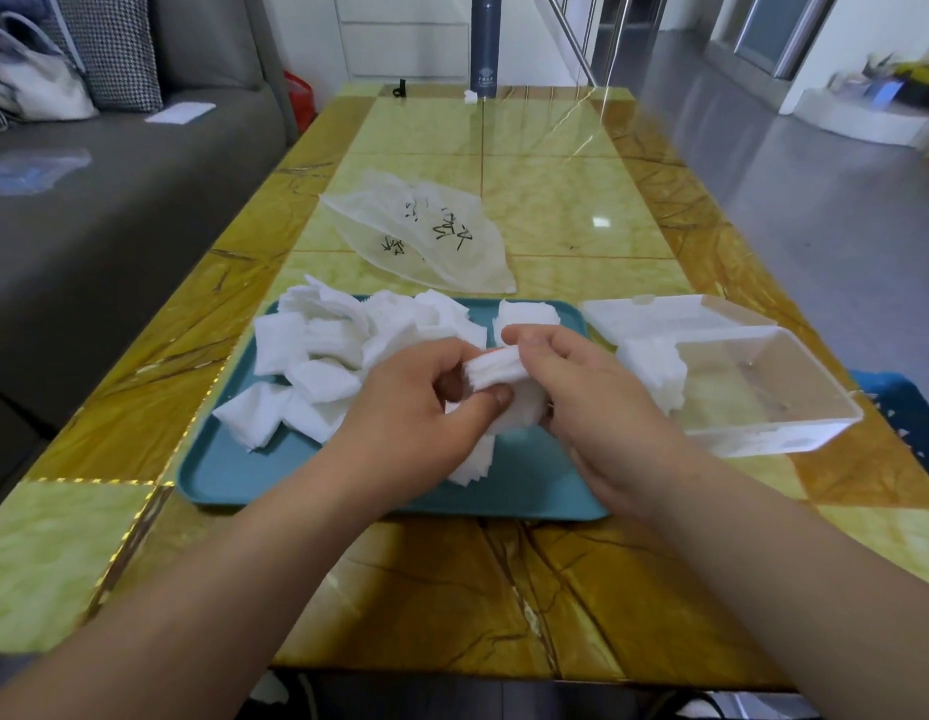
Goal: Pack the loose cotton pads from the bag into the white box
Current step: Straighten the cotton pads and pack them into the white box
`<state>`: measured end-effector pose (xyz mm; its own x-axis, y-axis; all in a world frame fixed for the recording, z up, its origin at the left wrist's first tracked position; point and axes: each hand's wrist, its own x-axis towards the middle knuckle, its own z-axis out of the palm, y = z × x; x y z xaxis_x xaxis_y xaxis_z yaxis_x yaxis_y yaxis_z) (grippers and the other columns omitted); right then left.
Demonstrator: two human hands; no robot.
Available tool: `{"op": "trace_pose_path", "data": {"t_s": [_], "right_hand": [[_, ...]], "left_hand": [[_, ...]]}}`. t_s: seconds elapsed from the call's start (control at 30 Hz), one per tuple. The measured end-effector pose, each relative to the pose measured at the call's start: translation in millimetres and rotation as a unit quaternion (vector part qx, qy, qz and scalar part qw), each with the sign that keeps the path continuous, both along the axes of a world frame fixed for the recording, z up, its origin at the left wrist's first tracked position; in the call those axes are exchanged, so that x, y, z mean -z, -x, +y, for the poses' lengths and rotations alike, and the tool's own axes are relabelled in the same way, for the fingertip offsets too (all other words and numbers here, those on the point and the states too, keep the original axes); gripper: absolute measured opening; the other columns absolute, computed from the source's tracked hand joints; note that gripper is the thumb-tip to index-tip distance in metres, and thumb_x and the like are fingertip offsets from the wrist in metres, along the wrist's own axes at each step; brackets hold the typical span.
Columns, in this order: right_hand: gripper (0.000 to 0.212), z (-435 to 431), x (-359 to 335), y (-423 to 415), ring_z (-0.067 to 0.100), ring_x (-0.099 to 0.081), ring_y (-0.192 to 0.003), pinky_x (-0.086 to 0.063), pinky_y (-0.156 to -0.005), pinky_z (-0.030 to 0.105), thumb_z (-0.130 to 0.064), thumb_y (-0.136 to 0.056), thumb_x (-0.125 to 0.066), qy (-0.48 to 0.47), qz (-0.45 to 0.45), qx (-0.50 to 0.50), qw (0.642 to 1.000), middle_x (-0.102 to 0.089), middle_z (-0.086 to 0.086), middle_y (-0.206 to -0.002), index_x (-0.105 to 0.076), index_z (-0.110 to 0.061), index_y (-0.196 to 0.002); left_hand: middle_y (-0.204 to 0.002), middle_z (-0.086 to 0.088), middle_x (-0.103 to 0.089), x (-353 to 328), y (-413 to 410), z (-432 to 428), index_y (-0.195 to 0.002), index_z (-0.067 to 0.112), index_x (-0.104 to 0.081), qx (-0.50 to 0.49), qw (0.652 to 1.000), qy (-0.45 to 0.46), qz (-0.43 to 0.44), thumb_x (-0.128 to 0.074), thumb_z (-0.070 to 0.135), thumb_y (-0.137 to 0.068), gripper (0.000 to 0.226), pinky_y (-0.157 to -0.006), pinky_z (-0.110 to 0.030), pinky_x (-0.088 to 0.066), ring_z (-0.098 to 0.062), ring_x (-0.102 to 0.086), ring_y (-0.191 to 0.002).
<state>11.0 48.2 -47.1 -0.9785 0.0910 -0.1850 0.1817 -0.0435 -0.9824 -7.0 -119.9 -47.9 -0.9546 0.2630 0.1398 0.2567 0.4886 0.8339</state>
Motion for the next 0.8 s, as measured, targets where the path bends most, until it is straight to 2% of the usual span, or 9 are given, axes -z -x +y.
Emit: {"op": "trace_pose_path", "data": {"t_s": [0.07,0.13,0.23,0.3,0.43,0.53,0.6,0.67,0.8], "right_hand": [[0.035,9.7,-8.2,-4.9,0.018,-0.071,-0.113,-0.055,-0.106,0.044,-0.032,-0.087,-0.077,-0.042,0.045,-0.028,0.998,-0.076,0.000,-0.116,-0.070,-0.029,-0.121],[0.048,23.0,-17.5,-10.9,0.018,-0.074,-0.109,-0.057,-0.101,0.041,-0.026,-0.076,-0.081,-0.065,0.077,-0.041,0.994,-0.078,0.001,-0.112,-0.069,-0.028,-0.122],[0.038,48.7,-26.7,-19.8,0.024,-0.075,-0.106,-0.060,-0.096,0.043,-0.020,-0.080,-0.083,-0.059,0.089,-0.030,0.994,-0.080,0.005,-0.106,-0.074,-0.020,-0.117],[0.022,66.8,-29.5,-25.5,0.030,-0.073,-0.109,-0.061,-0.093,0.044,-0.019,-0.092,-0.077,-0.054,0.067,-0.027,0.996,-0.079,0.010,-0.108,-0.076,-0.014,-0.114],[0.021,96.1,-31.9,-32.3,0.031,-0.074,-0.100,-0.061,-0.084,0.039,-0.025,-0.095,-0.073,-0.015,0.039,0.022,0.999,-0.079,0.011,-0.107,-0.076,-0.011,-0.110],[0.019,121.6,-33.1,-32.7,0.028,-0.075,-0.087,-0.064,-0.082,0.047,-0.029,-0.086,-0.074,-0.018,0.049,0.143,0.988,-0.078,0.008,-0.095,-0.070,-0.015,-0.097],[0.020,137.8,-34.7,-34.5,0.029,-0.071,-0.078,-0.062,-0.073,0.045,-0.031,-0.081,-0.073,-0.129,0.052,0.204,0.969,-0.072,0.006,-0.084,-0.065,-0.016,-0.091],[0.022,150.0,-35.0,-36.1,0.020,-0.060,-0.068,-0.050,-0.060,0.034,-0.032,-0.084,-0.072,-0.283,0.048,0.203,0.936,-0.062,-0.002,-0.075,-0.062,-0.013,-0.090],[0.029,161.1,-24.6,-28.4,0.019,-0.058,-0.070,-0.043,-0.056,0.031,-0.045,-0.090,-0.066,-0.441,0.002,0.175,0.880,-0.059,-0.003,-0.075,-0.056,-0.018,-0.083]], "left_hand": [[-0.083,0.017,-0.061,-7.1,-1.5,6.6,-0.092,0.032,-0.072,-0.028,0.999,-0.040,-0.001,-0.076,0.034,-0.089,0.005,-0.058,-0.013,-0.040,-0.005,-0.054,-0.062],[-0.091,0.012,-0.070,-15.3,-4.1,15.8,-0.099,0.030,-0.074,-0.022,0.995,-0.089,-0.029,-0.076,0.029,-0.091,0.009,-0.061,-0.012,-0.043,-0.004,-0.060,-0.070],[-0.090,-0.004,-0.078,-24.8,-8.2,33.8,-0.104,0.024,-0.074,0.036,0.987,-0.144,-0.069,-0.071,0.019,-0.097,0.009,-0.068,-0.026,-0.053,-0.013,-0.068,-0.075],[-0.087,-0.009,-0.078,-29.8,-9.2,48.4,-0.104,0.026,-0.073,0.054,0.986,-0.138,-0.074,-0.069,0.022,-0.099,0.008,-0.060,-0.026,-0.049,-0.015,-0.069,-0.072],[-0.081,-0.002,-0.077,-41.9,-6.1,83.7,-0.108,0.027,-0.069,0.066,0.988,-0.113,-0.078,-0.067,0.030,-0.100,0.009,-0.054,-0.026,-0.042,-0.012,-0.070,-0.068],[-0.093,0.004,-0.077,-39.4,1.4,108.7,-0.112,0.028,-0.066,0.030,0.992,-0.092,-0.078,-0.067,0.033,-0.099,0.015,-0.054,-0.018,-0.045,-0.015,-0.073,-0.080],[-0.113,0.010,-0.069,-31.6,6.1,119.6,-0.119,0.031,-0.063,-0.001,0.996,-0.042,-0.076,-0.071,0.039,-0.094,0.028,-0.061,-0.020,-0.045,-0.015,-0.070,-0.093],[-0.130,0.015,-0.057,-23.5,5.8,126.8,-0.131,0.035,-0.058,-0.005,0.995,0.000,-0.104,-0.074,0.043,-0.091,0.044,-0.065,-0.022,-0.048,-0.011,-0.065,-0.104],[-0.139,0.015,-0.051,-8.2,-0.3,137.4,-0.141,0.036,-0.052,0.016,0.991,0.000,-0.134,-0.075,0.036,-0.091,0.055,-0.074,-0.022,-0.050,-0.004,-0.063,-0.102]]}}
